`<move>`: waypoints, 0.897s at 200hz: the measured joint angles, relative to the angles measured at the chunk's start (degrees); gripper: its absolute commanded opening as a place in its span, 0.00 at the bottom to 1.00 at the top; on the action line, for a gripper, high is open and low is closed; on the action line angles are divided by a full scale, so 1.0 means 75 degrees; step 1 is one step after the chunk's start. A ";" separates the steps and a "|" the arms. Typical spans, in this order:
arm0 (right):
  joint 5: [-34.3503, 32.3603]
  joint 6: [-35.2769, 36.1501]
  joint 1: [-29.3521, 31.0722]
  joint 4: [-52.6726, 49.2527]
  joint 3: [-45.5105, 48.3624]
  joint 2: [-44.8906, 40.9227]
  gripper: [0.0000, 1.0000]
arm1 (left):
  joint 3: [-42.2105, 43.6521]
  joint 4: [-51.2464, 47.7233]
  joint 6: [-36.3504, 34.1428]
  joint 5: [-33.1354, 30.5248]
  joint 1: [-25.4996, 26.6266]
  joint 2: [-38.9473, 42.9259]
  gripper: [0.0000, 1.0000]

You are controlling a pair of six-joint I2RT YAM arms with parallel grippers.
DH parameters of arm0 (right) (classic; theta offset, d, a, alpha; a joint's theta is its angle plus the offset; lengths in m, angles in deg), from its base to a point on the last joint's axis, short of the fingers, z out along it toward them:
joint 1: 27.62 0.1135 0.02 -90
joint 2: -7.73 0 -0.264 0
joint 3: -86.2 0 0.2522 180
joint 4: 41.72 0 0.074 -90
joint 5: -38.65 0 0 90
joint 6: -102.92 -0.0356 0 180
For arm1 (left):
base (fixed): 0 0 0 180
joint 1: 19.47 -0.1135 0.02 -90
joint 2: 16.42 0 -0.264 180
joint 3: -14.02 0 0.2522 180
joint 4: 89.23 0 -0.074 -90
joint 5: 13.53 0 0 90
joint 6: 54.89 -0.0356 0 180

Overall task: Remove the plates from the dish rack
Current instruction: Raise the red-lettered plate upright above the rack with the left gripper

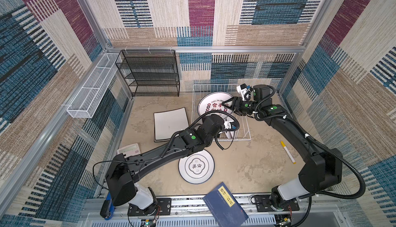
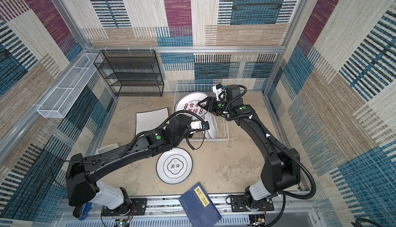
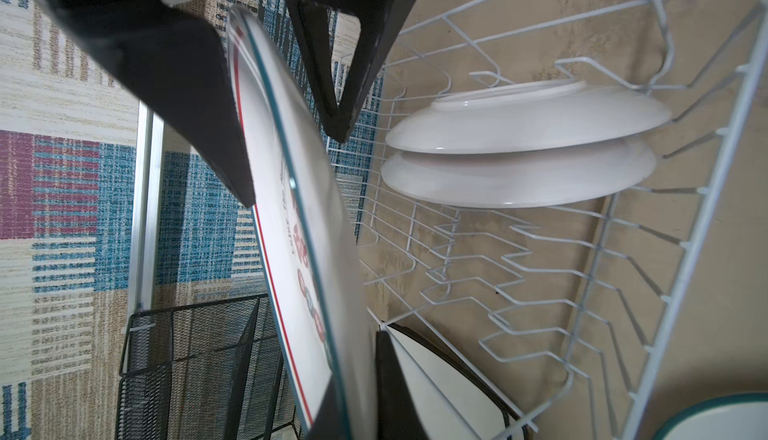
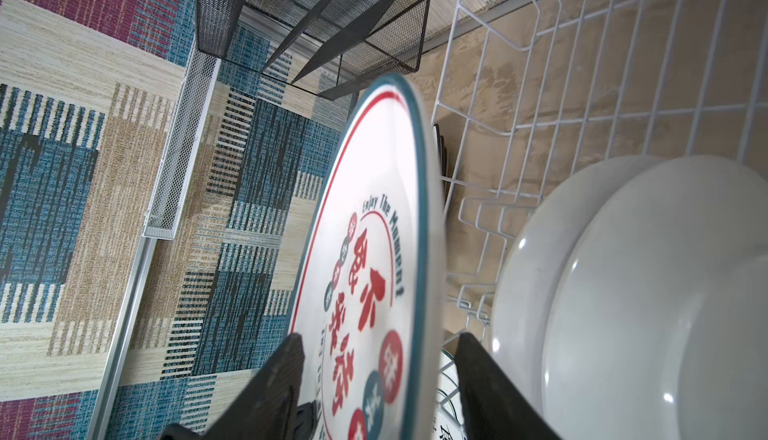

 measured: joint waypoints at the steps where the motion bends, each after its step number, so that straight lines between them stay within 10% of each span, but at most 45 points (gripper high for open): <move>1: 0.0003 0.0000 0.0000 0.0003 0.0006 0.0000 0.49 | 0.0006 0.0023 -0.0015 -0.0012 0.0000 -0.0003 0.00; 72: 0.0140 -0.0568 -0.0006 0.0079 0.0140 0.0006 0.11 | 0.0213 0.0399 -0.0609 -0.0318 0.0038 -0.0087 0.02; 179: 0.0303 -0.0851 -0.0256 0.1084 0.0472 -0.0152 0.00 | -0.0216 0.0210 0.0560 -0.0265 -0.0047 0.0003 0.82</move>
